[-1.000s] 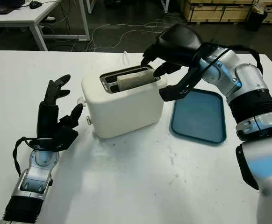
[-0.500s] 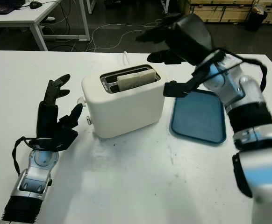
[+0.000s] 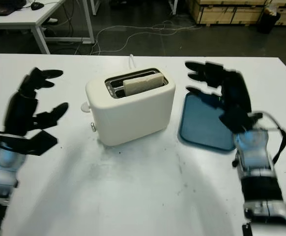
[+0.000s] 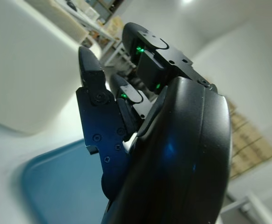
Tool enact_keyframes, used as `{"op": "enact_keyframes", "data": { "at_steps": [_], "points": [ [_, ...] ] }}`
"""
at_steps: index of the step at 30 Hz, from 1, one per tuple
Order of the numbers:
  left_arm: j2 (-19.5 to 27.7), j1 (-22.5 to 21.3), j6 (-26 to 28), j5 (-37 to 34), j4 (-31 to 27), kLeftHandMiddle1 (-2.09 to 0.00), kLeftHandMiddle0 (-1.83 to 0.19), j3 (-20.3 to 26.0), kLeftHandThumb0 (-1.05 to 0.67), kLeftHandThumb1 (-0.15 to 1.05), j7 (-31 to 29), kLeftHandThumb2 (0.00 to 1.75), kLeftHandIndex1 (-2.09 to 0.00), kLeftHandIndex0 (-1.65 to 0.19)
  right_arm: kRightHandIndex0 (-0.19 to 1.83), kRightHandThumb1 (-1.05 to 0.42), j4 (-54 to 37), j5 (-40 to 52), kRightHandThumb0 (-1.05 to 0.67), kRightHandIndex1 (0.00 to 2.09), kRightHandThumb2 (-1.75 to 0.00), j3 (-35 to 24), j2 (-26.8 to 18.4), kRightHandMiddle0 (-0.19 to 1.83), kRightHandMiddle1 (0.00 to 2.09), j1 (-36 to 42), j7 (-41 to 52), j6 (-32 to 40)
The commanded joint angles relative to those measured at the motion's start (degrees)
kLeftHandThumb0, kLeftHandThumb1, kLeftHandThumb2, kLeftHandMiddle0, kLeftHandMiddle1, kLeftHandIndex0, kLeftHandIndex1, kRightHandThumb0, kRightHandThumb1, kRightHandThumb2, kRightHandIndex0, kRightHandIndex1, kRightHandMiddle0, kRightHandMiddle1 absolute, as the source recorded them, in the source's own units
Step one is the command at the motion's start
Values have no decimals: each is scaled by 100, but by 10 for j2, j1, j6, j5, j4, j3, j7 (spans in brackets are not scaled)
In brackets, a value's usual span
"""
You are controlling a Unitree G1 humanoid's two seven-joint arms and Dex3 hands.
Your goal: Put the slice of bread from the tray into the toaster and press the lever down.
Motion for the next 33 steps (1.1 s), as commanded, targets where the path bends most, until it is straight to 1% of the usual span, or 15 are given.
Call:
{"op": "enact_keyframes", "data": {
  "at_steps": [1, 3, 4, 5, 7, 8, 9, 12, 13, 16, 18, 21, 23, 26, 33],
  "points": [
    [21, -18, -18, -2, 0, -173, -1, -4, -88, 81, -22, 65, -155, 0, 79, -92, -19, 17, -22, 6, -14, -15, 13, 70, 0, 11, 1, 14],
    [41, -27, -28, -1, 5, -174, -8, -9, -88, 78, -45, 68, -162, 0, 79, -92, -18, 23, -22, 5, -16, -24, 22, 70, 1, 16, 7, 12],
    [53, -32, -38, -2, 10, -174, -11, -12, -88, 75, -57, 72, -163, -2, 79, -92, -16, 25, -21, 5, -16, -28, 25, 71, 1, 18, 9, 10],
    [65, -39, -49, -2, 18, -173, -17, -14, -86, 69, -70, 80, -163, -7, 79, -92, -14, 26, -21, 5, -17, -32, 27, 71, 1, 19, 10, 10],
    [84, -54, -76, -1, 36, -169, -32, -15, -79, 53, -84, 107, -159, -20, 80, -92, -17, 21, -22, 5, -17, -37, 29, 72, 1, 22, 7, 13],
    [93, -63, -88, 1, 45, -168, -37, -16, -76, 49, -88, 116, -158, -24, 80, -92, -19, 18, -22, 5, -17, -39, 30, 72, 1, 22, 4, 16],
    [100, -71, -97, 4, 53, -167, -45, -16, -72, 45, -89, 127, -157, -30, 80, -92, -19, 16, -23, 5, -17, -41, 31, 72, 1, 22, 2, 18],
    [109, -92, -126, 12, 75, -166, -58, -21, -67, 41, -82, 139, -157, -39, 81, -92, -16, 17, -25, 4, -15, -46, 36, 72, 1, 18, 1, 19],
    [109, -97, -134, 18, 81, -167, -60, -25, -67, 41, -79, 140, -158, -41, 81, -92, -16, 16, -26, 4, -15, -46, 38, 72, 1, 17, 0, 19],
    [109, -121, -169, 49, 110, -170, -60, -44, -73, 47, -67, 138, -158, -44, 82, -92, -11, 14, -26, 4, -15, -47, 42, 72, 1, 10, -3, 17],
    [113, -134, -180, 70, 123, -170, -60, -57, -77, 52, -67, 136, -158, -44, 84, -92, -4, 16, -25, 5, -16, -49, 45, 73, 1, 3, -2, 15],
    [116, -140, -180, 96, 119, -171, -60, -70, -82, 57, -71, 135, -160, -41, 86, -92, 2, 16, -24, 5, -17, -51, 48, 74, 1, -6, 0, 16],
    [118, -138, -174, 110, 109, -173, -59, -74, -83, 57, -76, 136, -163, -36, 87, -92, 2, 15, -24, 5, -17, -53, 48, 74, 1, -9, 0, 19],
    [123, -136, -169, 110, 100, -174, -57, -76, -84, 56, -90, 137, -166, -29, 88, -92, 5, 12, -25, 5, -17, -54, 47, 75, 1, -12, -1, 19],
    [126, -135, -172, 102, 102, -175, -64, -82, -86, 60, -103, 135, -169, -26, 87, -92, 5, 14, -22, 3, -16, -53, 49, 74, 0, -15, 3, 23]
  ]
}}
